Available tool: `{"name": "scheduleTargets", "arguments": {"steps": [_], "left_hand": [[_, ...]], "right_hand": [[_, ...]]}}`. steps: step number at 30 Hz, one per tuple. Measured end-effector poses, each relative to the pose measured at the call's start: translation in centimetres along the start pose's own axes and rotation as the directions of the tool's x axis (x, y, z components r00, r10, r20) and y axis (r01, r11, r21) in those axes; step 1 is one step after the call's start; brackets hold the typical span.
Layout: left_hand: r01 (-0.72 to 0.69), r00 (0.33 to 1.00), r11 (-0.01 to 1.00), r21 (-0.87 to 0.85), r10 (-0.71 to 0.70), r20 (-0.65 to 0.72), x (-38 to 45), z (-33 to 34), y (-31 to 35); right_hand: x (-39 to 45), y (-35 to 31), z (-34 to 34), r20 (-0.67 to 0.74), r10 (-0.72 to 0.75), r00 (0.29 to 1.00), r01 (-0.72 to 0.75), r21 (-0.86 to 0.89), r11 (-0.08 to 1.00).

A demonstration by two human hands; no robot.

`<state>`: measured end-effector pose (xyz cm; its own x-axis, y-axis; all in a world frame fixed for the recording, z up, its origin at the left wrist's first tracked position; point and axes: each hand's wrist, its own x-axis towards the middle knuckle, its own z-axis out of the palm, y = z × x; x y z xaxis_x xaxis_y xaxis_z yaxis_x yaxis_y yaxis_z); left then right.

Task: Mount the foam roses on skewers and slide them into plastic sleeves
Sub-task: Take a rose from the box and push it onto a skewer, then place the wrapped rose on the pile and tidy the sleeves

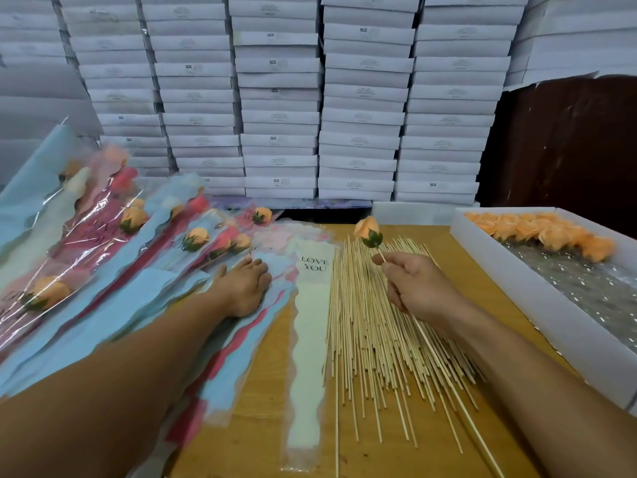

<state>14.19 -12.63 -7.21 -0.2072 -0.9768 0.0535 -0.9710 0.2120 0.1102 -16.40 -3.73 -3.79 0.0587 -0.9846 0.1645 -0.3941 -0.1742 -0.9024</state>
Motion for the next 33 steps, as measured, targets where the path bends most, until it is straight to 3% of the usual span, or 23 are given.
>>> {"name": "scheduleTargets", "arguments": {"steps": [4,8,15,19,24,33], "left_hand": [[-0.02,0.993,0.999,-0.038,0.016,-0.115,-0.7,0.0,0.3],[0.04,0.989,0.999,-0.033,-0.045,-0.14,-0.8,-0.5,0.7],[0.149,0.968,0.979,0.138,-0.116,-0.221,-1.7,-2.9,1.6],[0.17,0.962,0.933,0.317,-0.087,-0.259,-3.4,-5.2,4.4],[0.046,0.955,0.882,0.468,0.1,-0.281,-7.3,-7.0,11.7],[-0.221,0.905,0.877,0.427,0.347,-0.245,-10.5,-6.3,19.7]], "right_hand": [[-0.1,-0.1,0.0,0.004,-0.002,1.0,0.002,-0.005,1.0],[-0.3,-0.2,0.3,0.025,0.008,1.0,-0.008,0.001,1.0],[-0.3,-0.3,0.1,0.029,0.038,0.999,-0.039,0.043,0.998],[-0.2,-0.4,0.2,0.064,0.149,0.987,-0.159,0.174,0.972],[-0.1,-0.7,0.2,0.131,0.31,0.942,-0.336,0.412,0.847],[-0.2,-1.2,-0.4,0.138,0.223,0.965,-0.262,0.525,0.81]]}}
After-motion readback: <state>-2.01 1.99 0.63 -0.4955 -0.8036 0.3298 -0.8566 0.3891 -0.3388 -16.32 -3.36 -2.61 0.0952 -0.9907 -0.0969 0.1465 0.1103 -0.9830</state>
